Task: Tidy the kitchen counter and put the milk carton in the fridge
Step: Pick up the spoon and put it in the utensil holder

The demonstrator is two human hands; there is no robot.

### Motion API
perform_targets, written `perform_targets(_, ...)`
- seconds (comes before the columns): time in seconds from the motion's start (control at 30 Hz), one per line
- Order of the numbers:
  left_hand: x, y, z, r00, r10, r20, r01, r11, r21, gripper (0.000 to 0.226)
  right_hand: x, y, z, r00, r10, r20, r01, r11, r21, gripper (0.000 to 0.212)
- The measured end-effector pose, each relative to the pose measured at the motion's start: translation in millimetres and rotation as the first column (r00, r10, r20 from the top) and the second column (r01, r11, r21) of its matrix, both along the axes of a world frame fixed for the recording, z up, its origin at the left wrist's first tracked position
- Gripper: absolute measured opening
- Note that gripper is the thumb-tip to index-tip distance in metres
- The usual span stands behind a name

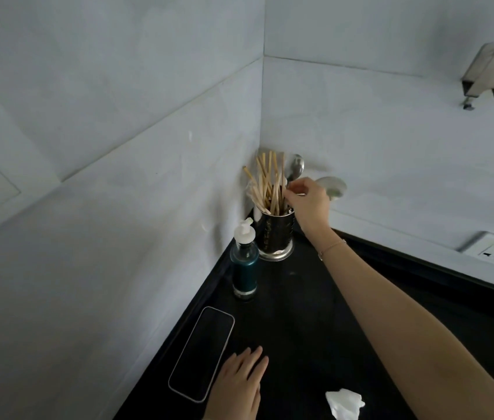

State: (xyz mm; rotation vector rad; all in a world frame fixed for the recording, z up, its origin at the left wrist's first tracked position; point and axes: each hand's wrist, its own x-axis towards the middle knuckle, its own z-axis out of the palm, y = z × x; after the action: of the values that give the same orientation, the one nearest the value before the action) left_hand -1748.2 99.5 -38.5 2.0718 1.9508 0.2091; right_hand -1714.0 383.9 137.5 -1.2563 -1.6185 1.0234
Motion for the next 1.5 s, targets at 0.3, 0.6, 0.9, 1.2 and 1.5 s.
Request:
perform_targets(0.3, 1, -3, 5, 0.999, 0.033, -0.001, -0.033, 0.996, -0.079, 0.065, 9, -5, -16, 0.978, 0.004, 0.209, -0.002, 1.0, -0.008, 0.016)
perform_targets(0.6, 2, -4, 18, 0.993, 0.104, 0.059, -0.096, 0.988, -0.122, 0.055, 12, -7, -30, 0.97, 0.049, 0.237, -0.036, 0.998, -0.058, 0.015)
perform_targets(0.9, 4, -2, 20, 0.991, 0.129, 0.018, -0.127, 0.986, -0.108, 0.053, 51, -35, -34, 0.958, 0.215, 0.191, -0.186, 0.97, -0.159, 0.018)
perform_targets(1.2, 5, -10, 9, 0.995, 0.078, -0.07, -0.079, 0.997, -0.018, 0.053, 191, -172, -80, 0.953, 0.053, 0.3, 0.05, 0.945, -0.324, 0.012)
perform_targets(1.5, 11, -9, 14, 0.993, 0.095, -0.065, -0.099, 0.994, -0.054, 0.048, 291, -295, -123, 0.893, -0.237, 0.383, 0.398, 0.815, -0.422, 0.014)
